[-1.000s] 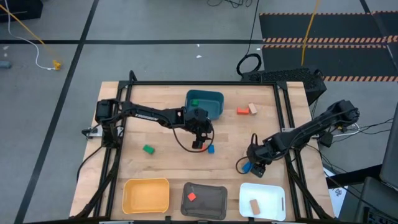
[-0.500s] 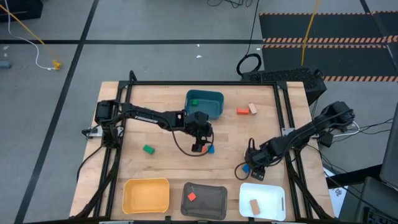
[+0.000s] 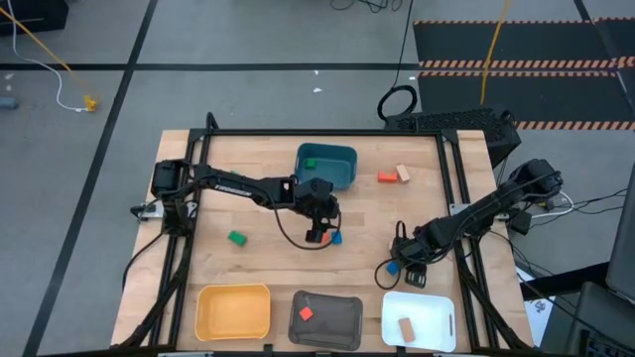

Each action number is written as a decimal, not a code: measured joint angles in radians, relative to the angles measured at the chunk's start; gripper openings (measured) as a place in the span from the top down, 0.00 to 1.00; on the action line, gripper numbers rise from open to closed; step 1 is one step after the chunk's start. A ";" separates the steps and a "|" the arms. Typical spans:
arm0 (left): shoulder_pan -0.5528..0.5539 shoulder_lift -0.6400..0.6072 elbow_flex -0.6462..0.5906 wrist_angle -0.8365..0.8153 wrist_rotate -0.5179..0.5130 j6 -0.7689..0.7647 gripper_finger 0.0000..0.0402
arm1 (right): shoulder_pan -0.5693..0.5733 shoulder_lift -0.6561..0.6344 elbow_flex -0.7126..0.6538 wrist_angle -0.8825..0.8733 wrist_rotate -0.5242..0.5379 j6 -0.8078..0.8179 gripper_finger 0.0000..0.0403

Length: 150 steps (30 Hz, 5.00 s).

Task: Sort & place blocks by color
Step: Put the bottom right blue block into the yellow bin

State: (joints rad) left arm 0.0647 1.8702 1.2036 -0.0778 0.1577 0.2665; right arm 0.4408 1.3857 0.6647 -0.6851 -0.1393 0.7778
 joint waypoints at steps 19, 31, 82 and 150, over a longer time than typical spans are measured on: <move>0.000 0.000 0.000 0.004 0.000 -0.014 0.44 | -0.009 -0.197 -0.004 0.008 0.120 0.047 0.71; -0.012 0.000 0.000 0.169 0.000 -0.173 0.44 | -0.075 -0.271 -0.003 0.266 0.522 -0.259 0.71; 0.029 0.000 0.000 0.547 -0.053 -0.653 0.80 | -0.157 -0.138 -0.002 0.975 0.947 -1.525 0.71; -0.554 -0.359 0.001 -0.739 -0.200 -1.449 0.80 | -0.106 -0.301 -0.169 0.901 0.441 -0.240 0.43</move>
State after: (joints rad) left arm -0.4892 1.5116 1.2041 -0.8169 -0.0426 -1.1823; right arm 0.3351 1.0847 0.4957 0.2163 0.3019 0.5375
